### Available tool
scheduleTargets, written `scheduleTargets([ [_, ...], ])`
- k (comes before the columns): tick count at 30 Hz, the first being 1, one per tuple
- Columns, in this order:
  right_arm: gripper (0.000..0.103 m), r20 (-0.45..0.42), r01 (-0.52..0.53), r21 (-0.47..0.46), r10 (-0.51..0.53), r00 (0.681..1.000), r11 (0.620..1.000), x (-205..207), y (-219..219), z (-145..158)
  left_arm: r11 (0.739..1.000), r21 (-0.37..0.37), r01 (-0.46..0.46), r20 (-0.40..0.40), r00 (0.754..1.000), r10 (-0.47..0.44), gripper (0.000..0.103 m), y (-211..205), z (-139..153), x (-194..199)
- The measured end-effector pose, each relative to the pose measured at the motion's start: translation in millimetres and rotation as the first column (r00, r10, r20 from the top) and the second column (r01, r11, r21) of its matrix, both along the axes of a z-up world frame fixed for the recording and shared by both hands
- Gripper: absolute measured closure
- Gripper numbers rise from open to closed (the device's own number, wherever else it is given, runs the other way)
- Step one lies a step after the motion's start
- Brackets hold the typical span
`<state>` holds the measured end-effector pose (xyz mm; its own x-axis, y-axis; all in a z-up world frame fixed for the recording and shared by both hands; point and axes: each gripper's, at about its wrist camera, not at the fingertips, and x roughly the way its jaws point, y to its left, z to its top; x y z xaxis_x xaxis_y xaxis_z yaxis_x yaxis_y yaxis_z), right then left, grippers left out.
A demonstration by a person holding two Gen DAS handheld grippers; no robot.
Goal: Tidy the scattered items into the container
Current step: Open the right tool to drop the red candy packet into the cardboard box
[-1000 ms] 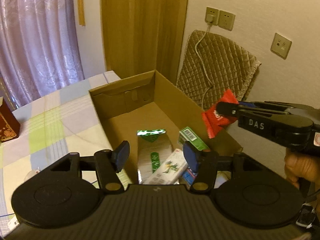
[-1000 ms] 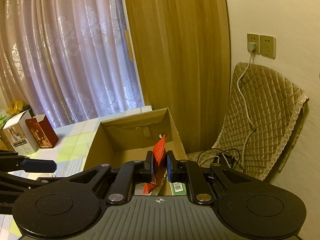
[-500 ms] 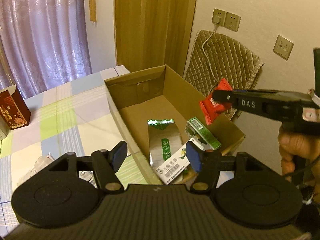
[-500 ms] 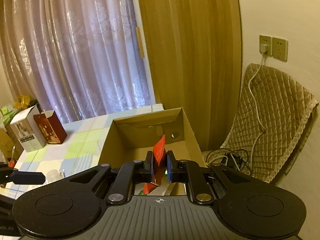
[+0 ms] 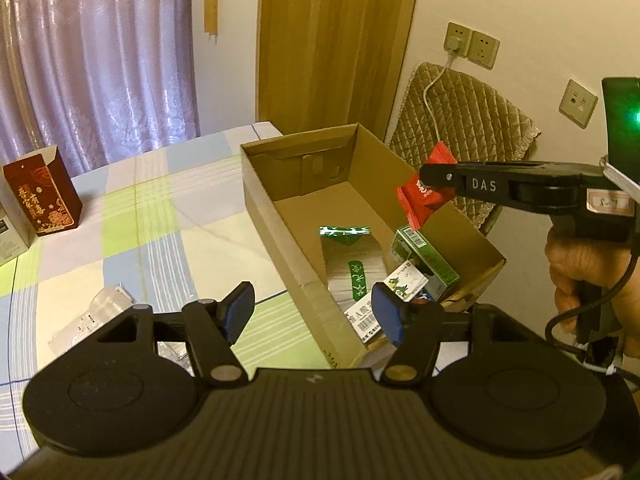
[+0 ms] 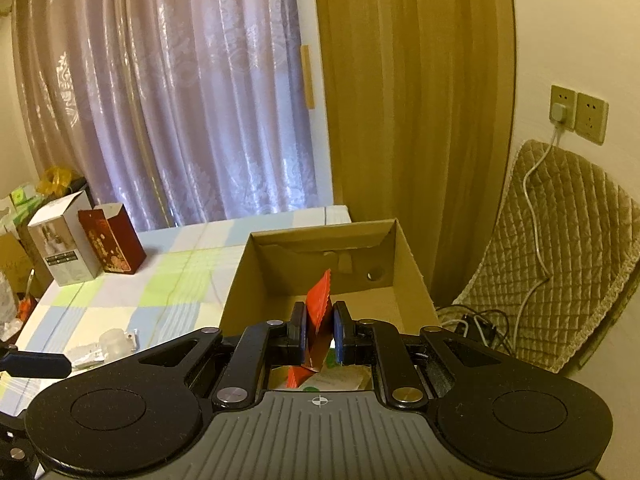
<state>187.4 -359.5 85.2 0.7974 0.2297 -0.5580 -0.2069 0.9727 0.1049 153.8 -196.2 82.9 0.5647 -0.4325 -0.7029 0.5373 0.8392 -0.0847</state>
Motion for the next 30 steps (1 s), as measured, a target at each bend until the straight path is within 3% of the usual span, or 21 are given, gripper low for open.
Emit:
scheduleTargets([
  [6, 0.087, -0.022, -0.027, -0.071, 0.026, 0.999, 0.997, 9, 10, -5, 1.0, -0.005, -0.02, -0.005, 1.0, 0.02, 0.041, 8, -2, 1],
  [7, 0.079, -0.024, -0.023, -0.071, 0.022, 0.999, 0.997, 10, 10, -5, 1.0, -0.006, -0.024, -0.006, 1.0, 0.024, 0.041, 10, -2, 1],
  [8, 0.033, -0.021, -0.015, -0.067, 0.014, 1.0, 0.998, 10, 9, -5, 1.0, -0.007, -0.028, -0.007, 1.0, 0.028, 0.041, 12, -2, 1],
  [9, 0.0, -0.005, 0.001, -0.06, -0.001, 1.0, 0.998, 7, 7, -4, 0.999, -0.007, -0.031, -0.008, 0.999, 0.031, 0.041, 13, -2, 1],
  [11, 0.0, 0.045, 0.008, -0.04, -0.006, 0.999, 0.999, 0, 2, -1, 0.999, -0.007, -0.036, -0.009, 0.999, 0.036, 0.041, 16, -1, 0],
  [30, 0.0, 0.016, 0.029, -0.014, -0.029, 0.999, 0.999, -31, -8, 11, 0.997, -0.004, -0.077, 0.0, 0.997, 0.077, 0.037, 42, 7, -24],
])
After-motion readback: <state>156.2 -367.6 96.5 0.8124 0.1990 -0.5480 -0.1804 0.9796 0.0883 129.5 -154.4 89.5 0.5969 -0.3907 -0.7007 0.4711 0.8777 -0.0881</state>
